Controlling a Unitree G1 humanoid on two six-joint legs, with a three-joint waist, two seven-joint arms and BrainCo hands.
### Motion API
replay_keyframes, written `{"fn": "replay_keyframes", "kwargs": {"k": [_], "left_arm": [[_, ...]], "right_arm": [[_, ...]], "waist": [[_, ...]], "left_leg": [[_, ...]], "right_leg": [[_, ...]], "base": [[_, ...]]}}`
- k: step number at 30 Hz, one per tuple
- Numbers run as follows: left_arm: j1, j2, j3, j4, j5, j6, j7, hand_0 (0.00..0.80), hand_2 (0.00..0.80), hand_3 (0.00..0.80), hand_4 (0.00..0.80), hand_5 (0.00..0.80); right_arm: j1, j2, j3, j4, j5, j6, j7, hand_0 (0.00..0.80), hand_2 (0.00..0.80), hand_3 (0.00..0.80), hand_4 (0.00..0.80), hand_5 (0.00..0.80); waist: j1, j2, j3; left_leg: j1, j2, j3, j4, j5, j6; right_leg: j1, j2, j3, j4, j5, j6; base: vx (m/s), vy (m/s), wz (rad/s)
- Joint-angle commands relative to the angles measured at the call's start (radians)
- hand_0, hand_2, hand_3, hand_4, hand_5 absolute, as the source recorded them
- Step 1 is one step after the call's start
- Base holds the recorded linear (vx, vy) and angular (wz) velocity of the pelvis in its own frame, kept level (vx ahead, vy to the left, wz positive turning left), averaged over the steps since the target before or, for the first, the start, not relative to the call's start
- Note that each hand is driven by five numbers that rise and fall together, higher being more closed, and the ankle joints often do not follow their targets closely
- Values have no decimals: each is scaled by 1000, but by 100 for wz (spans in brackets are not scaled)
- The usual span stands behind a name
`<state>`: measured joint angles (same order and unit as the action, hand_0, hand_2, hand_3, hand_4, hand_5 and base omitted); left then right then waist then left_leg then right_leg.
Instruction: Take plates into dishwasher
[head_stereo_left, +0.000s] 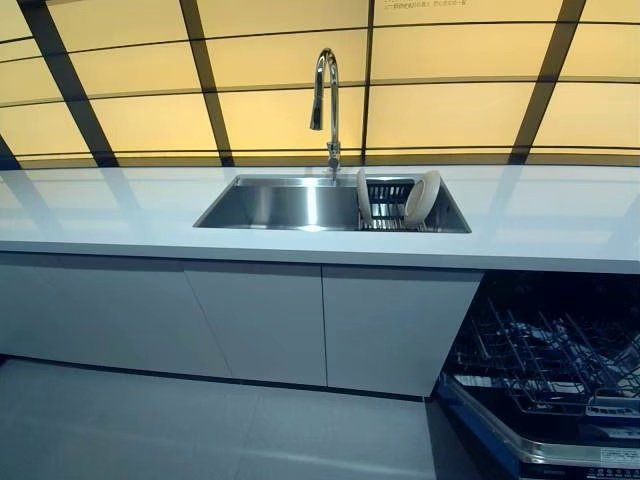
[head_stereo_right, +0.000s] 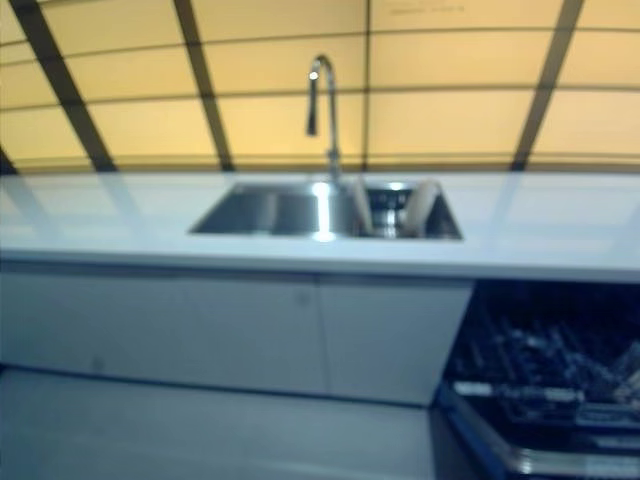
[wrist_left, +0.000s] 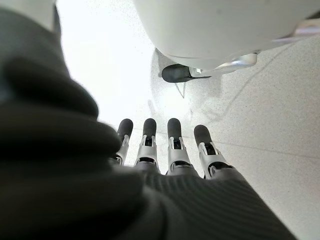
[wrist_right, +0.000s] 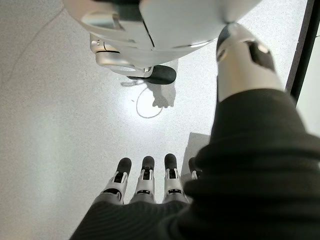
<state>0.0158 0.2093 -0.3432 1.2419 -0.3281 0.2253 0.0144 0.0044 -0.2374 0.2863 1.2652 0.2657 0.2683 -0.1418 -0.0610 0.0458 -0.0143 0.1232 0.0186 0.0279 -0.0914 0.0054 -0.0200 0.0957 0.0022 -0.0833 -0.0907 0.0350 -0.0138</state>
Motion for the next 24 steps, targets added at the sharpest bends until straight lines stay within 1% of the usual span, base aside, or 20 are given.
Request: {"fn": "replay_keyframes", "kwargs": {"k": [1,3,4,6,11,14,24], "left_arm": [[-69,-31,-6,39,7,-27,-4,0,0,0,0,0],[-72,-34,-9,35,-10,-40,-4,0,0,0,0,0],[-73,-34,-7,32,-15,-39,-3,0,0,0,0,0],[-75,-36,-7,29,-6,-11,-14,0,0,0,0,0],[-66,-43,-3,43,-2,-12,-4,0,0,0,0,0],[-60,-42,3,46,7,-34,8,0,0,0,0,0],[-73,-45,5,47,5,-37,11,0,0,0,0,0]], "right_arm": [[-61,30,-4,73,18,4,8,0,0,0,0,0],[-66,30,-4,69,21,8,11,0,0,0,0,0],[-68,31,-5,70,19,8,10,0,0,0,0,0],[-74,32,-5,68,22,11,4,0,0,0,0,0],[-72,39,-10,74,15,22,1,0,0,0,0,0],[-63,43,-13,75,20,24,1,0,0,0,0,0],[-77,42,-15,74,39,34,6,0,0,0,0,0]], "waist": [[12,-18,54],[10,-17,56],[9,-17,58],[10,-17,61],[10,-21,57],[10,-24,51],[9,-21,65]], "left_leg": [[8,-110,-6,4,-77,99],[9,-109,-3,4,-77,101],[10,-108,-2,4,-78,102],[13,-107,-1,4,-79,103],[25,-105,2,4,-83,104],[25,-104,2,4,-82,102],[10,-103,4,4,-78,104]], "right_leg": [[32,44,33,4,-60,17],[28,45,36,10,-61,16],[28,46,37,12,-62,15],[28,46,37,14,-61,15],[43,45,36,6,-57,15],[46,44,34,3,-56,17],[26,45,43,11,-54,14]], "base": [[0,0,0],[-42,13,0],[-49,17,0],[-38,15,0],[0,0,0],[21,-9,0],[-2,-6,-1]]}}
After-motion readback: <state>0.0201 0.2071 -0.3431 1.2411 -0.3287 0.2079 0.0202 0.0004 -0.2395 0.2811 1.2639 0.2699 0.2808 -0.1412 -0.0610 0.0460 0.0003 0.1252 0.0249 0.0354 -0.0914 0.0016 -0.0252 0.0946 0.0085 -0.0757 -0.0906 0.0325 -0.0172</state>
